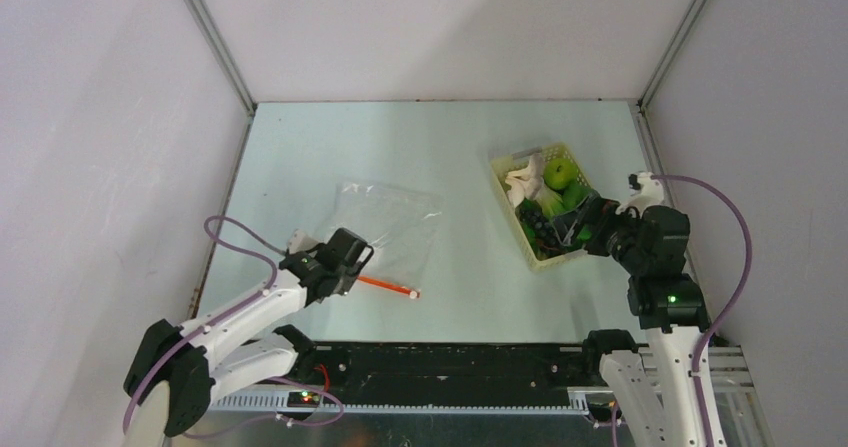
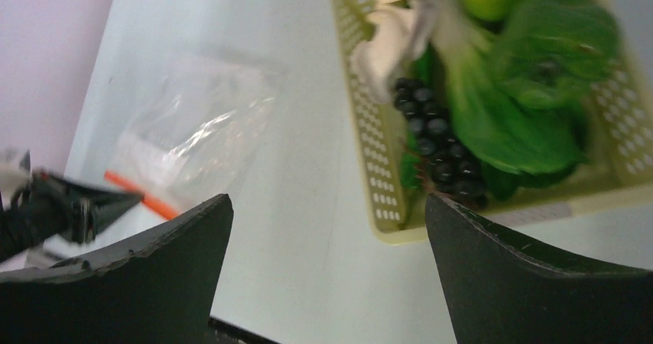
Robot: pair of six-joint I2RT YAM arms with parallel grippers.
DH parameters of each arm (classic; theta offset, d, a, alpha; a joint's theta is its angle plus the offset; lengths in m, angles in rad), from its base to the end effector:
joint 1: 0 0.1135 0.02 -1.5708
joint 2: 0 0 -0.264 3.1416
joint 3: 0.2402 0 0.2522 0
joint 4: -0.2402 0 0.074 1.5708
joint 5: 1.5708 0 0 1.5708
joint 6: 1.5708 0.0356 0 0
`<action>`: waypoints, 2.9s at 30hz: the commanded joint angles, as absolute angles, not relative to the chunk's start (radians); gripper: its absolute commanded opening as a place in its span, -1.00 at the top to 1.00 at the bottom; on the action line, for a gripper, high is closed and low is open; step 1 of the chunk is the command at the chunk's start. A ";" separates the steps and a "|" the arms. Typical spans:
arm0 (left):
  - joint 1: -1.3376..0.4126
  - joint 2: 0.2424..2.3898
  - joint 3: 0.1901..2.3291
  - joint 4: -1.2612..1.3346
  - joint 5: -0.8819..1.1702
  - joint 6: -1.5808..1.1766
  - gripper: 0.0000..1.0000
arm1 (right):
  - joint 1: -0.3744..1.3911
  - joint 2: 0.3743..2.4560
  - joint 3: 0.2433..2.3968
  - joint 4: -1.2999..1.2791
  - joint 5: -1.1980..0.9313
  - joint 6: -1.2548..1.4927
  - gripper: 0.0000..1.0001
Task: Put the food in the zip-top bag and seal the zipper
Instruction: Pick up the zipper food storage bag at the center of the board, then open the zipper of the food storage bag at the center of the board.
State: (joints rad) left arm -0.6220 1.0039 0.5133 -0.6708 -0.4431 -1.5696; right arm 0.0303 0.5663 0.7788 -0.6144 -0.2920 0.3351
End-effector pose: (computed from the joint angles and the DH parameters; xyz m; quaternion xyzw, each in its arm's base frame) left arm 0.1428 -0.0836 0.1763 -0.4756 0.8296 -0.0780 0.2820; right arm 0.1231 0.0140 0.3232 0.0459 0.8278 0.2185 0.5147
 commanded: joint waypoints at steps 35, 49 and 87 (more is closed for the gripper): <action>-0.881 0.998 0.773 -0.614 -0.441 -1.562 1.00 | 1.206 1.375 0.745 0.361 0.375 0.043 -0.82; -0.897 1.044 0.803 -0.633 -0.450 -1.580 1.00 | 1.256 1.343 0.746 0.360 0.412 0.030 -0.82; -0.916 0.851 0.803 -0.479 -0.407 -1.297 -0.98 | 1.174 1.276 0.782 0.169 0.533 0.394 1.00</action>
